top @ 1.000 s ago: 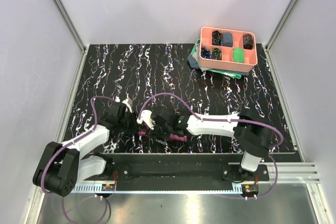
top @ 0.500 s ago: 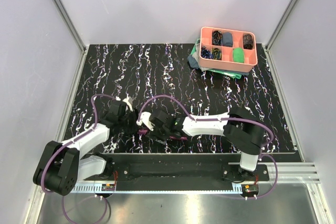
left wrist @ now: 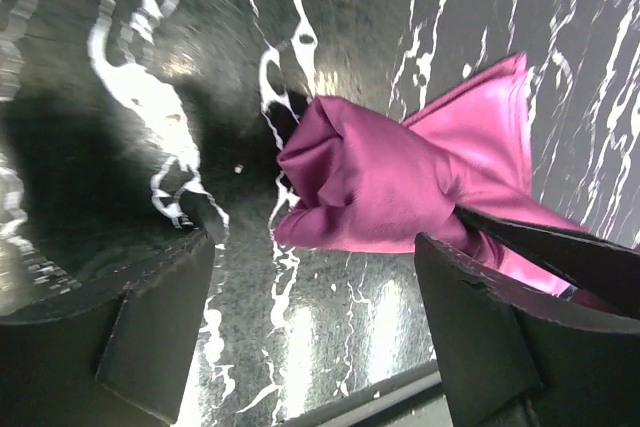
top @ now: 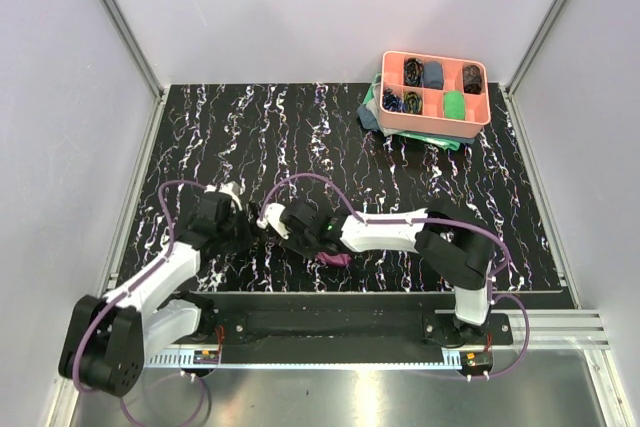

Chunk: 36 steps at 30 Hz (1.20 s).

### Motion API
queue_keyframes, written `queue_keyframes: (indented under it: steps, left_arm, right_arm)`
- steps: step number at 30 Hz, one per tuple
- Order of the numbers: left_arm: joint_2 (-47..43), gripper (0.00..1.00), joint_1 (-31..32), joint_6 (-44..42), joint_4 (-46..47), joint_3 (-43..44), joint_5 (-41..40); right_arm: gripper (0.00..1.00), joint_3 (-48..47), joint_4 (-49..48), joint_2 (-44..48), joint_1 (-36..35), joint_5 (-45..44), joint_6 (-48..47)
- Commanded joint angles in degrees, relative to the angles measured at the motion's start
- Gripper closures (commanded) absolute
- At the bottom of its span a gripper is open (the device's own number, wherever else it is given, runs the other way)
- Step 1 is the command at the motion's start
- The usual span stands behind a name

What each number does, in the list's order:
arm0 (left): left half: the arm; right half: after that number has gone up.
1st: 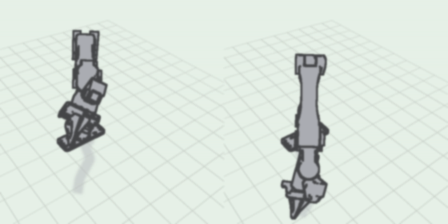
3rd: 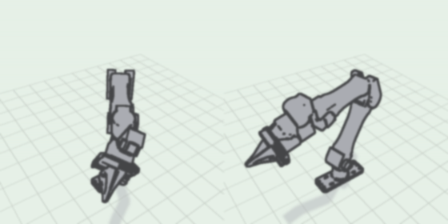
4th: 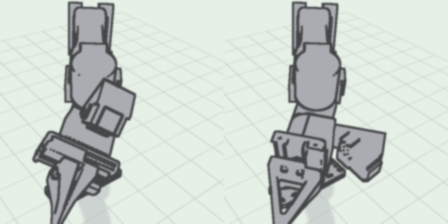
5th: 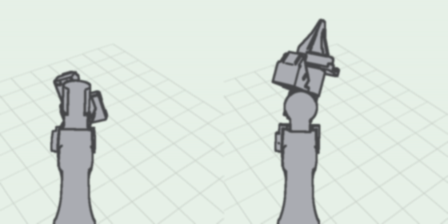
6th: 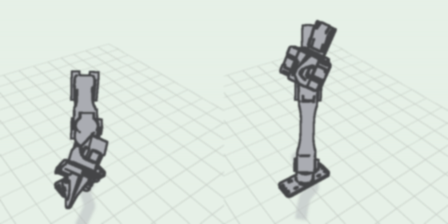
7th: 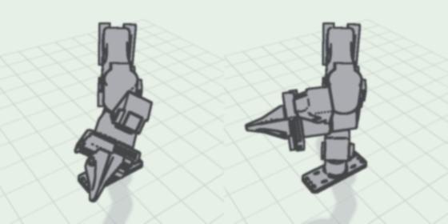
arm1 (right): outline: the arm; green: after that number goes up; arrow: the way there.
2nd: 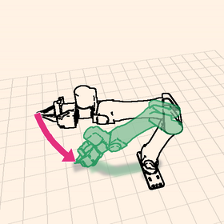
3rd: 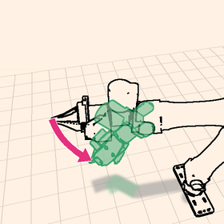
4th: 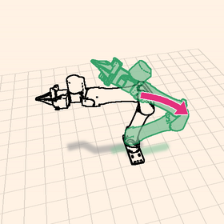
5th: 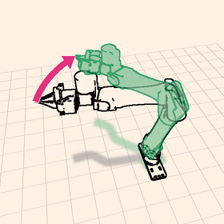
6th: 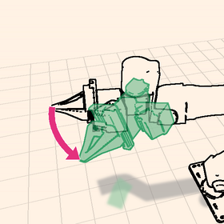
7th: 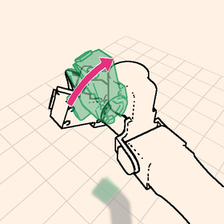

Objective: Fold the napkin, place the utensils inside, and roll it up
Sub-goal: Roll the napkin with the utensil

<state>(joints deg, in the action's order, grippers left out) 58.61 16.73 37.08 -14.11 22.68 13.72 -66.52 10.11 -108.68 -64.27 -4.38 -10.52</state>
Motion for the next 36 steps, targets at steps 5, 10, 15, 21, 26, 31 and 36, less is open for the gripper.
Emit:
queue_keyframes:
  steps: [5, 10, 15, 21, 26, 31, 36]
  left_arm:
    - [-12.1, 0.12, -1.1, -0.4, 0.1, -2.5, -5.1]
    - [-13.4, 0.13, -1.2, -1.4, 3.5, -4.2, -0.5]
    - [-11.4, 0.17, -1.2, -1.5, 8.1, -5.3, 3.9]
    - [-9.2, 0.23, -1.1, -1.6, 13.5, -6.8, 7.4]
    - [-8.3, 0.32, -1.0, -1.5, 13.9, -7.9, 7.6]
    - [-5.3, 0.34, -1.0, -1.3, 17.0, -9.1, 8.2]
    - [-2.8, 0.41, -1.0, -1.6, 19.9, -9.1, 8.2]
  right_arm:
    - [0.72, -1.9, 10.7, 0.5, 3.0, 16.1, 3.9]
    - [0.72, -5.3, 14.3, 0.5, 6.2, 28.2, 5.8]
    - [0.72, -8.1, 17.2, -1.8, 10.7, 38.5, 6.4]
    - [0.72, -10.6, 18.1, -6.5, 14.7, 47.7, 7.2]
    - [0.71, -12.0, 18.2, -9.3, 16.0, 50.4, 7.3]
    - [0.71, -13.1, 18.2, -11.6, 16.8, 53.7, 7.2]
    - [0.71, -13.6, 18.4, -13.1, 17.5, 55.4, 7.2]
